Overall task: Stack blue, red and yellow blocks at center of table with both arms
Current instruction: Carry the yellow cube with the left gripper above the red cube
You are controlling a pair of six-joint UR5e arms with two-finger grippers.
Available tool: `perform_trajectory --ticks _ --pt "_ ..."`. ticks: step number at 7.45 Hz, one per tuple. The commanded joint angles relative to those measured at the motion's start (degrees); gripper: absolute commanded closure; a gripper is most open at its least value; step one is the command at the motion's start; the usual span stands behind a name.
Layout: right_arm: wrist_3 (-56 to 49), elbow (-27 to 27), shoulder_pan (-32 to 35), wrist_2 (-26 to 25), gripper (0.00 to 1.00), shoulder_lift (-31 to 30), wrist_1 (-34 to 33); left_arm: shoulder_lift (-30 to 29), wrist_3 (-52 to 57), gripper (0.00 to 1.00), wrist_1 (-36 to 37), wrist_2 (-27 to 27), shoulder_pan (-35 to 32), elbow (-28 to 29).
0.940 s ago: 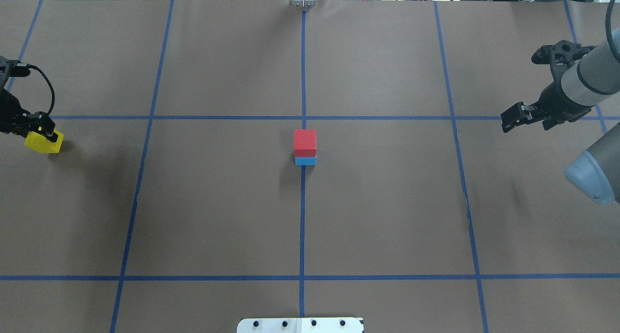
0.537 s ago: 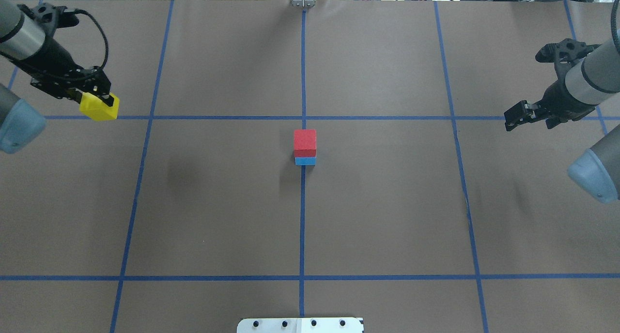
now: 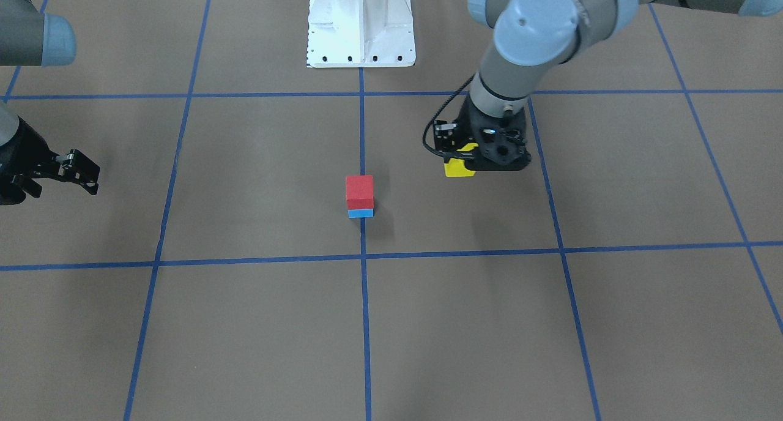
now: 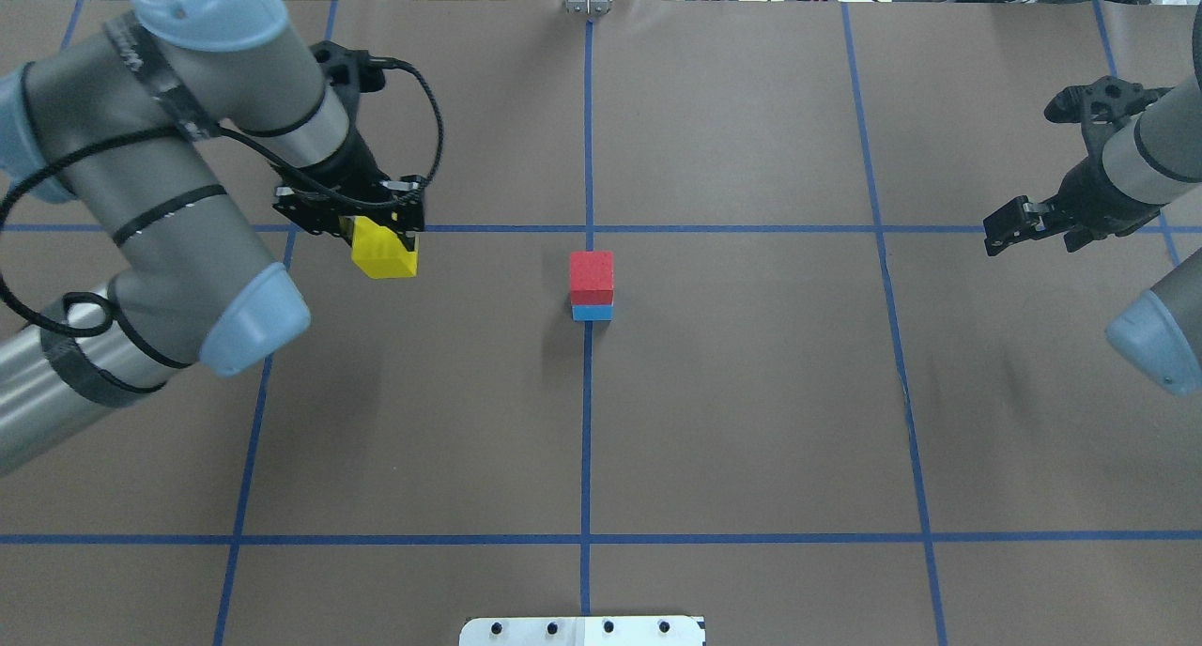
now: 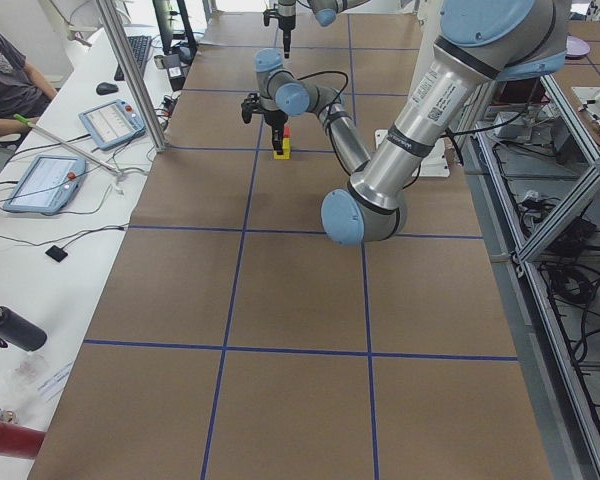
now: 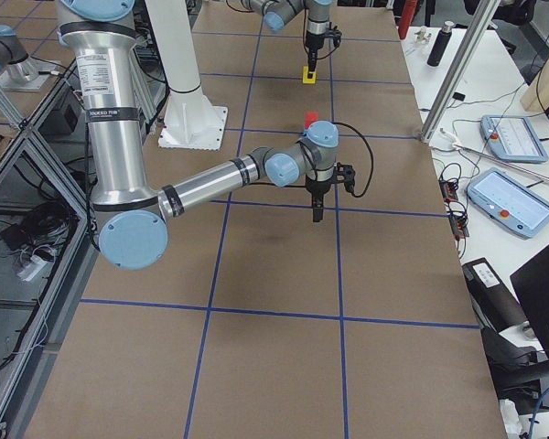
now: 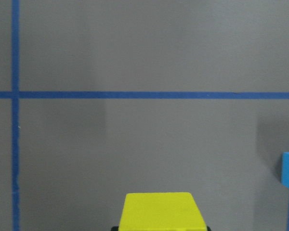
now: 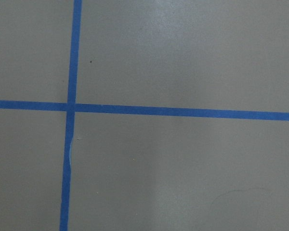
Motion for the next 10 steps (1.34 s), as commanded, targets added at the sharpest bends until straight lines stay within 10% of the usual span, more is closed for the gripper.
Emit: perform_trajectory --ticks 1,10 --pt "0.1 0.1 0.0 0.0 0.0 -0.1 0.0 -11.0 -5.6 1.0 0.5 3.6 4.6 9.6" --pt "0.1 0.0 -0.1 0.0 0.0 -0.4 0.4 -19.1 -5.4 1.0 -1.8 3.9 5.2 22.1"
